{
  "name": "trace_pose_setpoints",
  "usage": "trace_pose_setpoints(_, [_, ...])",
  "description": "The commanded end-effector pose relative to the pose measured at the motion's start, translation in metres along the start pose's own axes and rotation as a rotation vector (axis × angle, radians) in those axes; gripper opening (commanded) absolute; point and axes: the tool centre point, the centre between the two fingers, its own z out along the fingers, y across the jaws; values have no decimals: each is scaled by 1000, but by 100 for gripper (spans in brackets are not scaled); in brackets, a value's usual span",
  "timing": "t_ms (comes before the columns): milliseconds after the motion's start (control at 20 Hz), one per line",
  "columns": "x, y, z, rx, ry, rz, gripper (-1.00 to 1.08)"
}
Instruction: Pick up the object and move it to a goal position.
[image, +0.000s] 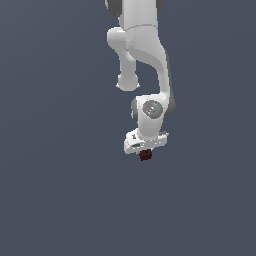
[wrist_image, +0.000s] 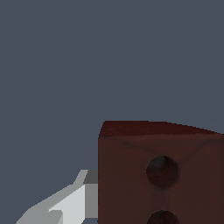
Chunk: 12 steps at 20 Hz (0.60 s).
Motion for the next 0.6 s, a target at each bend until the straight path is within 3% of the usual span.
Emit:
trace_pose_setpoints(0, [-8,-16,-2,0,2,0,-100])
trace_pose_setpoints(300, [-23,-45,-3,0,3,0,-100])
trace_pose_setpoints(550, [-27,-54,-3,0,3,0,-100])
